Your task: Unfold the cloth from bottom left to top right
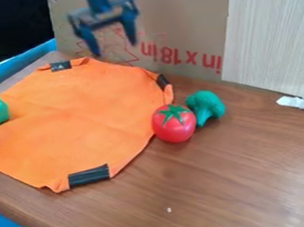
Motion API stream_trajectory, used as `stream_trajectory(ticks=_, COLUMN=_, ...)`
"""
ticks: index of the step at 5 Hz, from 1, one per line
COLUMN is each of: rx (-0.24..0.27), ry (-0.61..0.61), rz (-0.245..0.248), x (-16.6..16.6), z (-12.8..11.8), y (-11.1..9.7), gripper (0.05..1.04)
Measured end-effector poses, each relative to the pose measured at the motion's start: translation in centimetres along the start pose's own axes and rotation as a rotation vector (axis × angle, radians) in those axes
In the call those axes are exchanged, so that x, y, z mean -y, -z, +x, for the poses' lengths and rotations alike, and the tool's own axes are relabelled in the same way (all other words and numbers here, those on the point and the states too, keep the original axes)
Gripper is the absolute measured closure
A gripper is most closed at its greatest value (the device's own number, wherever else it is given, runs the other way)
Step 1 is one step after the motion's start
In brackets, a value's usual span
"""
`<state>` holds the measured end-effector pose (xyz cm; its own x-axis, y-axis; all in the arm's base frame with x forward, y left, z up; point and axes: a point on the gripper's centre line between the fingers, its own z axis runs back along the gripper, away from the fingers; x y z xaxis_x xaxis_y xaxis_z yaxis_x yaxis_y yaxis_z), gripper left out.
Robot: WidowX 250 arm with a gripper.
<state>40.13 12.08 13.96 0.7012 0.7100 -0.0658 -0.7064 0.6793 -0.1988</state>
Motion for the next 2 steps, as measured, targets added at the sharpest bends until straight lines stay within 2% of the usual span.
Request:
stream_trajectory(ticks=1, rx=0.064, ry=0.048, rz=0.024, x=-4.9, z=-0.3, y=-5.8, gripper=0.083)
stream_trajectory(ticks=2, rx=0.131, ry=0.213, rz=0.156, x=-7.7, z=-2.8, y=-8.4, gripper=0.083)
